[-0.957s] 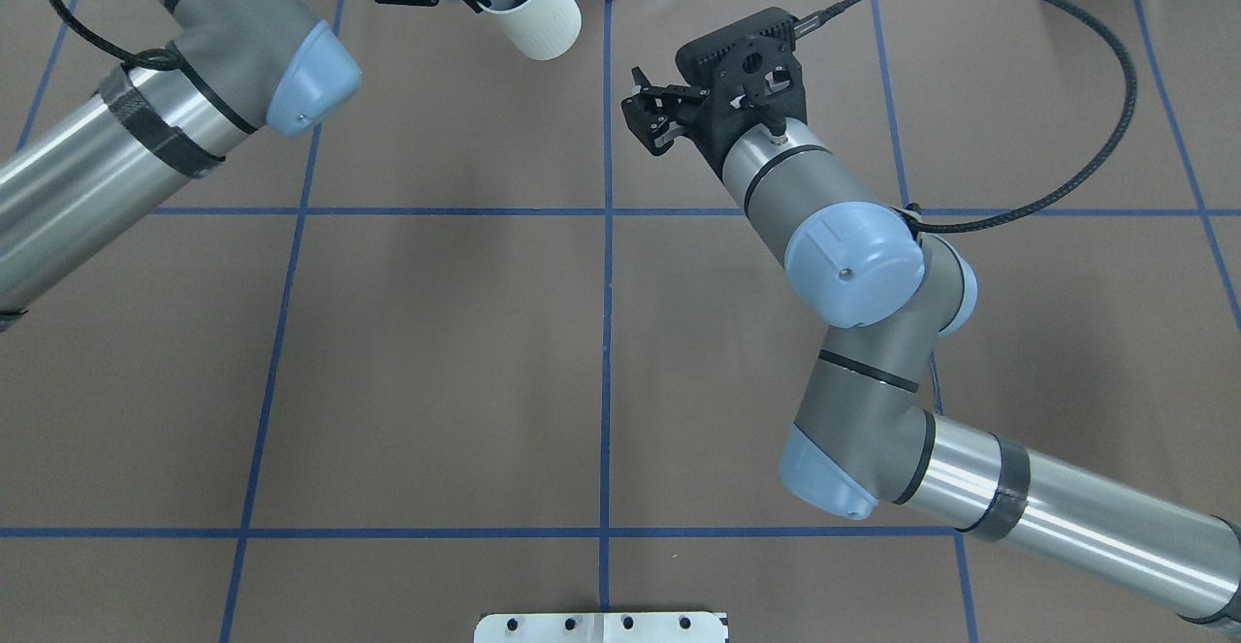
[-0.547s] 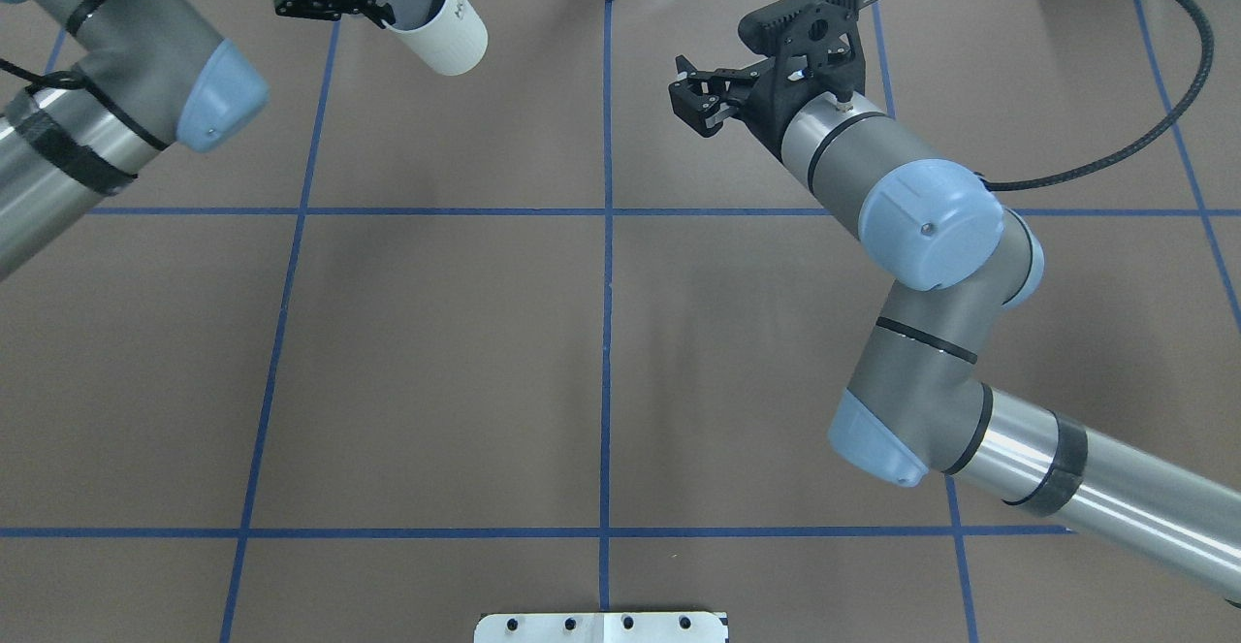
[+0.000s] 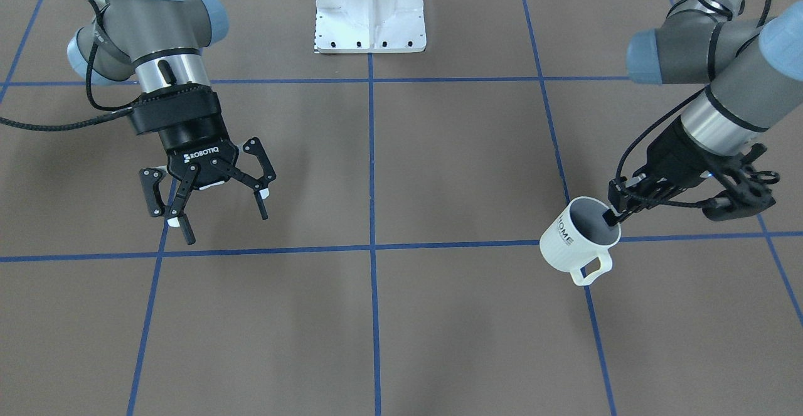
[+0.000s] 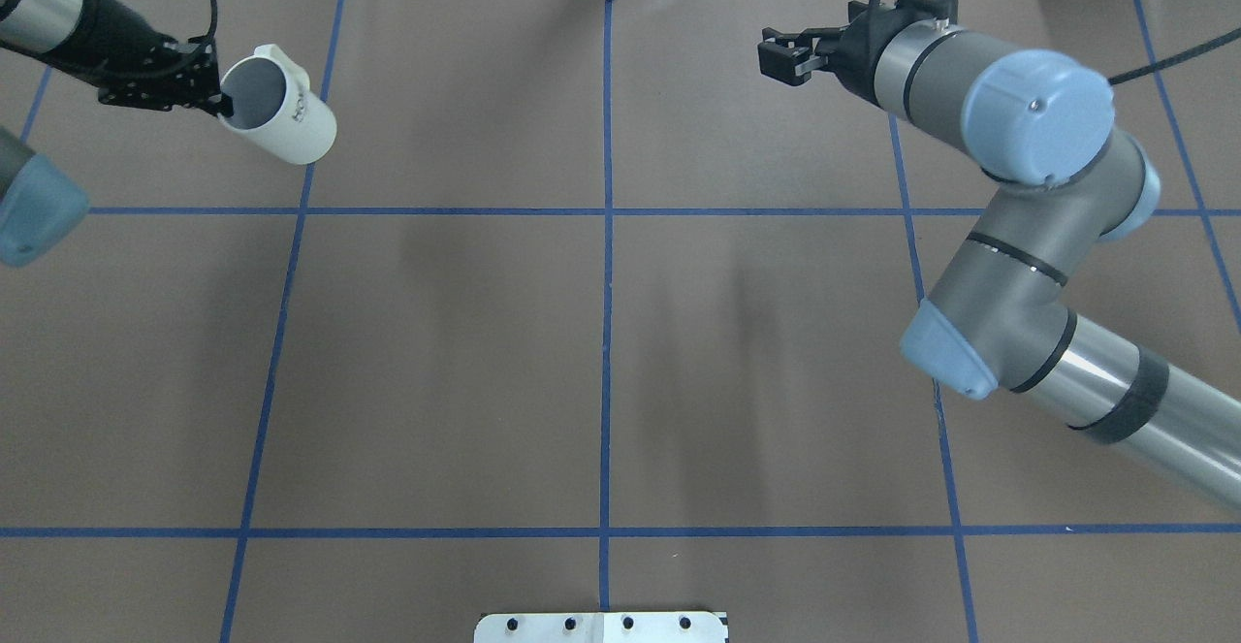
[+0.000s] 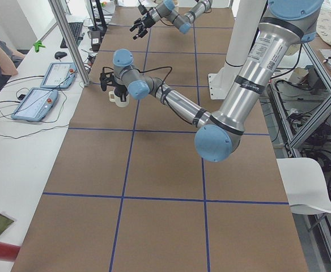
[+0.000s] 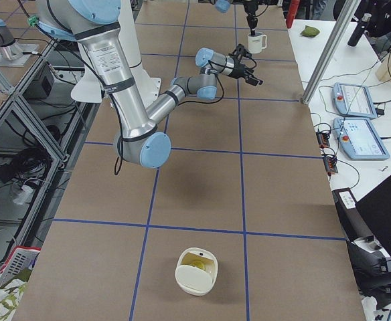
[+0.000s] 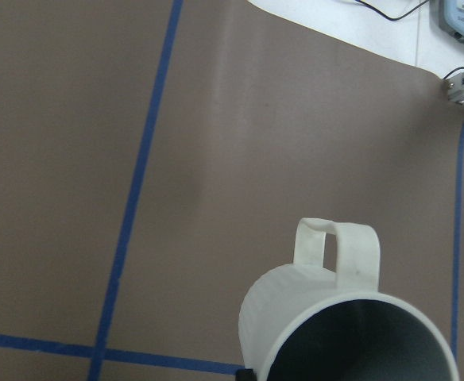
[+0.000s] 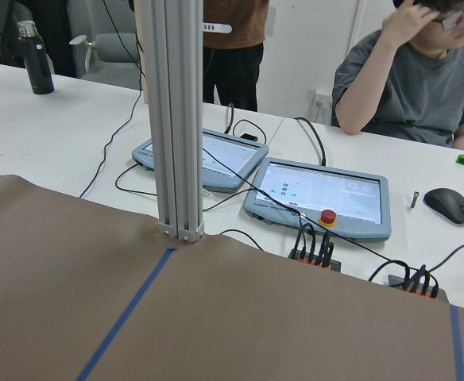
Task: Left arm hands cup to right arm to dump lemon
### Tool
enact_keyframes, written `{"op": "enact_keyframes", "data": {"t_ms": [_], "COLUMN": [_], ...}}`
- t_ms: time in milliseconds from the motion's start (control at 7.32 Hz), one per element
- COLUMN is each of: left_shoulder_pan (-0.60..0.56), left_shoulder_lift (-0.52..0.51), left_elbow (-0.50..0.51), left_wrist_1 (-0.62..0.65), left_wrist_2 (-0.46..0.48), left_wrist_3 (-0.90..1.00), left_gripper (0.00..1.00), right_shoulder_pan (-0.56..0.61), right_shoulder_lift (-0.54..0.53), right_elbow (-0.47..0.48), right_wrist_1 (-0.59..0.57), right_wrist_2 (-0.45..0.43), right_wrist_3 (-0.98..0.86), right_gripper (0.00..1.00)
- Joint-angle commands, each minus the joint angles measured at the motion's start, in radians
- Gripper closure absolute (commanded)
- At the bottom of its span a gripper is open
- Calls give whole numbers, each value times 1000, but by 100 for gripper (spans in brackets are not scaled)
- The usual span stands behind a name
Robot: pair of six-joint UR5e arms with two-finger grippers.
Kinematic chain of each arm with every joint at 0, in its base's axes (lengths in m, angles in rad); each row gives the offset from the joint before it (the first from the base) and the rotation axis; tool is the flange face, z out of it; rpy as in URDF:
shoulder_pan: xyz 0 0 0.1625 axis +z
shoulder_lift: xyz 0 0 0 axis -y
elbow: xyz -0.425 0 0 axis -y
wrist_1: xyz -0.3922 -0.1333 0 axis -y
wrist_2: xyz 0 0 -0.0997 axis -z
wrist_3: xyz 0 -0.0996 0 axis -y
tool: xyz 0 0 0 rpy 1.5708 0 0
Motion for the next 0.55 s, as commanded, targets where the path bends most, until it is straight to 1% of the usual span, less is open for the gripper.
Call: {"op": "enact_keyframes", "data": {"t_ms": [0,137,273,410], "left_shoulder_pan": [-14,-14,-14,-13], "left_shoulder_lift": [157,220,264,292], "left_elbow": [-40,-41,-44,-44], "left_wrist_1": [0,0,0,0], "left_wrist_2": [5,8,11,12], "left_wrist_3": [194,295,352,380], "left_gripper": [100,100,100,100], "right_shoulder_pan": [140,195,261,317], "right_shoulder_lift": [0,1,4,1], "right_elbow": [23,36,39,39], "right_wrist_1": [-163,-244,-312,-367], "right_wrist_2": [267,361,471,556], "right_wrist_3": [25,24,13,7], "right_gripper": [1,1,0,0]}}
